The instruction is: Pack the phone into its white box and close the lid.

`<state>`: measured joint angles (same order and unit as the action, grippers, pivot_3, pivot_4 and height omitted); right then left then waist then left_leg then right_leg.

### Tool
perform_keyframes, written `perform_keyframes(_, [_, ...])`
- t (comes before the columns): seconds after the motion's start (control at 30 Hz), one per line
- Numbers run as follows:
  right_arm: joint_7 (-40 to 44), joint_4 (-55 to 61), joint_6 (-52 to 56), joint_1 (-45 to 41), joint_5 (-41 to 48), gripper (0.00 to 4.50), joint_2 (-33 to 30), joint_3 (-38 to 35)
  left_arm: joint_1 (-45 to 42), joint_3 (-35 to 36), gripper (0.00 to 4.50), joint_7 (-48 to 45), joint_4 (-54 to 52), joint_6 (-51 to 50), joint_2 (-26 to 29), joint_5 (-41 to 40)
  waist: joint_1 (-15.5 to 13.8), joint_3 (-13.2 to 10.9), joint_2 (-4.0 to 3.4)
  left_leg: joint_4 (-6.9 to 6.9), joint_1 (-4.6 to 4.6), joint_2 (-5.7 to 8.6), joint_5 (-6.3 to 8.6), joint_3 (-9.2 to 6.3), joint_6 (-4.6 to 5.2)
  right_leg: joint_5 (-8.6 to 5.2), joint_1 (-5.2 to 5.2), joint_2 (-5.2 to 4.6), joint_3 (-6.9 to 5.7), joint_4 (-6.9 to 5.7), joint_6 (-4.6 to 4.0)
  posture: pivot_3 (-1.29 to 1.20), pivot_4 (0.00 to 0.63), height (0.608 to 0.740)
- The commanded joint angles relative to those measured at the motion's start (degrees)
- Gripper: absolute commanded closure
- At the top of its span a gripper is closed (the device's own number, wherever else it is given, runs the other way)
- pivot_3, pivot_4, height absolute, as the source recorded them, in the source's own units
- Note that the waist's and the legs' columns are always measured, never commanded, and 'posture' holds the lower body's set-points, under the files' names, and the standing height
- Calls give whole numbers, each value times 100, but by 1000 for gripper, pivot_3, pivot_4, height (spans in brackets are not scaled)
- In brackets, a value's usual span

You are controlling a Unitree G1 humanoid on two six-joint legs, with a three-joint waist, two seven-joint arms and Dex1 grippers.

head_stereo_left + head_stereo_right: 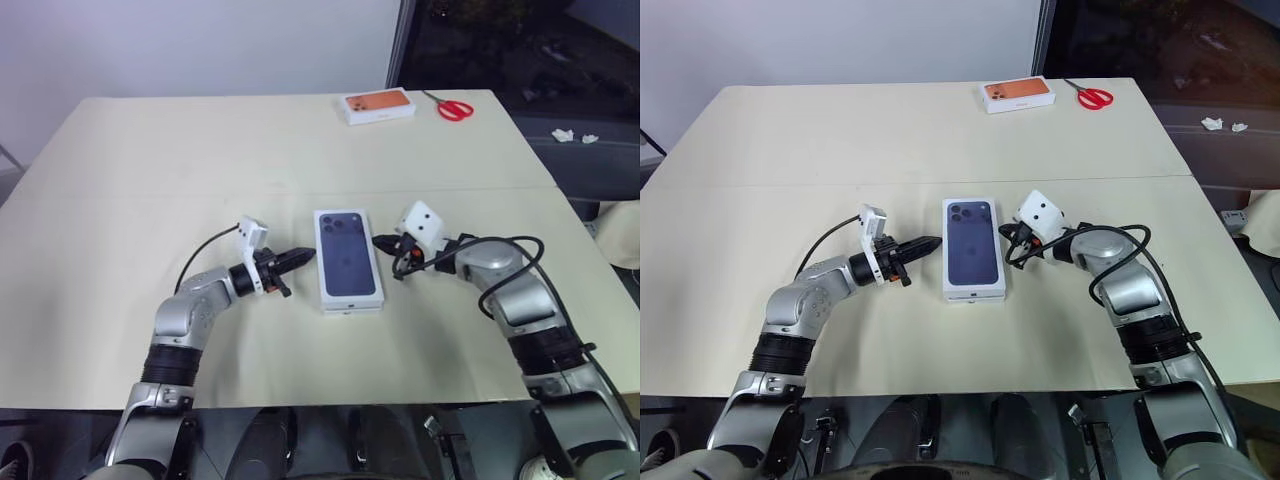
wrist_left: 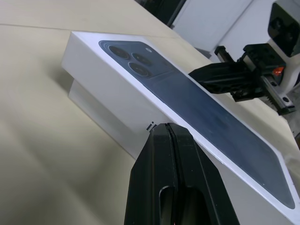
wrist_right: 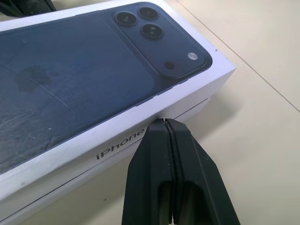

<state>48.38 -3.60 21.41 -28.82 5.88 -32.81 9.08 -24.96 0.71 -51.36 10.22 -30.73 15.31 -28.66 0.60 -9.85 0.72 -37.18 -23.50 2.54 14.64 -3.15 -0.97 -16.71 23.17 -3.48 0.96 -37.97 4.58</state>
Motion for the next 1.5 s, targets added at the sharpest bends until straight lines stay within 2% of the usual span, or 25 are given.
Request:
perform_keyframes(0.03, [113,296,-48,83,52,4466,-14,12,-1,-98,4500,-90,-222,-5,-6,-54,1,0,0,0,0,0,0,0,0,0,0,0,0,0,0,0,150,740])
perform_keyframes(0.6, [425,588,186,93,50,4466,-164,78,255,-170,4500,-104,-643,-325,40,-113,3,0,0,-1,0,0,0,0,0,0,1,0,0,0,0,0,150,740])
perform_keyframes(1.0, [555,1048,1192,2,679,4466,-98,-182,309,-162,4500,-137,-817,-468,69,-201,4,0,0,0,0,0,0,-1,0,0,1,0,1,0,0,0,150,740])
perform_keyframes(1.5, [601,976,679,390,271,4466,-365,140,475,-234,4500,-135,-976,-492,105,-160,5,0,0,-1,0,-1,0,-1,0,0,0,0,1,-1,0,0,150,740])
